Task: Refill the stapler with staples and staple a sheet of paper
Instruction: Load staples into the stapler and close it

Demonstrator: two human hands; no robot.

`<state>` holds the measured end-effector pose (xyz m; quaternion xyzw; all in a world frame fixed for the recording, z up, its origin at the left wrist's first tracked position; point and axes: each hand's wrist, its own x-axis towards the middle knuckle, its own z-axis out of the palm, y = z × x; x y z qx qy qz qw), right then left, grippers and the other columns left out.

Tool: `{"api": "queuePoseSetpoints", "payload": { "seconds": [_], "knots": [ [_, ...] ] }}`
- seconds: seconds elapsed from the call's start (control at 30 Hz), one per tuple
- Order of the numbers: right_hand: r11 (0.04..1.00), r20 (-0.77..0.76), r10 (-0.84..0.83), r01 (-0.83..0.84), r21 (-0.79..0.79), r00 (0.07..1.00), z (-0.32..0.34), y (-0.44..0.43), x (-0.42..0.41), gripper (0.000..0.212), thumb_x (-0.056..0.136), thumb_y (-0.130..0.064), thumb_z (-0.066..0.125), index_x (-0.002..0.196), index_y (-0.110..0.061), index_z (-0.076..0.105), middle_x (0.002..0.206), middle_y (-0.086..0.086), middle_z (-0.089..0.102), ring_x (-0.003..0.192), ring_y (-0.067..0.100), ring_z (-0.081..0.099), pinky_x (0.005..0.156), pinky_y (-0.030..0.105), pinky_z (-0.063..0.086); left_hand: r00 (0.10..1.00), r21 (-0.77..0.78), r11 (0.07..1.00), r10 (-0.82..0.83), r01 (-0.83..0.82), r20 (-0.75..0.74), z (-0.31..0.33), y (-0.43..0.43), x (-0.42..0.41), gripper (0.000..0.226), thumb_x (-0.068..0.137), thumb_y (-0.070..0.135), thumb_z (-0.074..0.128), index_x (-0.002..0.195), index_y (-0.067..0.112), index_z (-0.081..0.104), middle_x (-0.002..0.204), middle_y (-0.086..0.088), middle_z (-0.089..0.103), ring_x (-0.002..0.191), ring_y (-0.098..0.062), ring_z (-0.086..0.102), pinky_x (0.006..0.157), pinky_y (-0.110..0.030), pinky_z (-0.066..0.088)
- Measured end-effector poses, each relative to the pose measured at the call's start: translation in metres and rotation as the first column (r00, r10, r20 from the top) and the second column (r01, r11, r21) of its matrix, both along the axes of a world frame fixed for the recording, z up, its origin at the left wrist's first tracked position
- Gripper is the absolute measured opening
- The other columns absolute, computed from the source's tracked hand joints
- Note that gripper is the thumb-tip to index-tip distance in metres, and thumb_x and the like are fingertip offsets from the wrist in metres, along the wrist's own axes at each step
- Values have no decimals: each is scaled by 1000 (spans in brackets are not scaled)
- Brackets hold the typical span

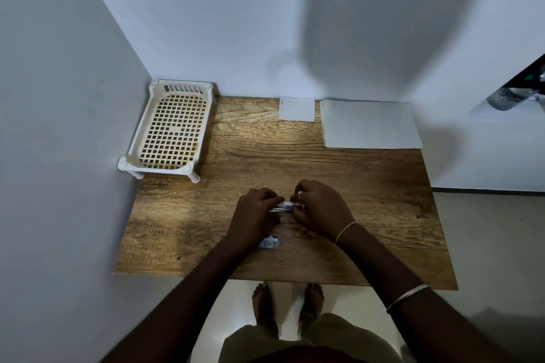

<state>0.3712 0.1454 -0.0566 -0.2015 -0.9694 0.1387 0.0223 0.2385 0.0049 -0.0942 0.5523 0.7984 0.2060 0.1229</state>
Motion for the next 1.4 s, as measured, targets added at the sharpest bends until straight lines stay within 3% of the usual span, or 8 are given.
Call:
{"api": "queuePoseSetpoints", "payload": {
  "seconds": [0.27,0.37,0.53,0.8,1.1,1.4],
  "knots": [
    [999,144,36,-39,17,989,-5,4,-9,20,87,-31,62,89,-17,76,92,3,64,87,24,60,64,34,45,1000,-28,1000,4,-4,-10,-6,6,-1,43,80,31,82,120,19,75,116,-3,73,105,-26,64,84,-39,47],
    [999,156,47,-50,16,987,-7,4,-11,21,90,-29,60,91,-16,76,94,3,63,89,24,59,63,30,39,1000,-15,1000,7,-7,-4,-7,8,-1,41,80,32,82,119,20,76,114,-2,74,103,-26,65,83,-39,49],
    [998,178,54,-51,-21,983,-9,5,-12,22,93,-28,58,95,-15,76,93,4,63,90,24,60,64,30,38,1000,4,1000,-9,9,10,-6,10,-1,36,84,28,79,119,22,75,117,-1,74,105,-25,66,85,-41,49],
    [998,172,35,-24,-62,985,-12,3,-13,25,96,-31,58,96,-15,76,91,4,62,86,23,61,64,31,43,999,42,999,-34,32,27,-6,13,-2,21,85,19,76,106,20,80,103,-2,77,93,-23,69,79,-42,53],
    [999,164,-1,6,-32,986,-17,0,-13,25,96,-29,56,93,-12,74,93,6,66,89,26,63,65,33,41,997,84,996,-33,27,72,-14,13,-4,15,83,19,80,97,21,83,94,-2,77,86,-20,69,74,-33,52],
    [1000,146,-12,12,3,989,-20,-6,-11,18,94,-21,57,97,-14,75,95,5,68,93,25,63,69,34,46,992,39,999,9,-14,129,-19,14,-7,19,84,25,80,102,23,81,99,3,75,89,-13,67,75,-20,40]
  ]
}}
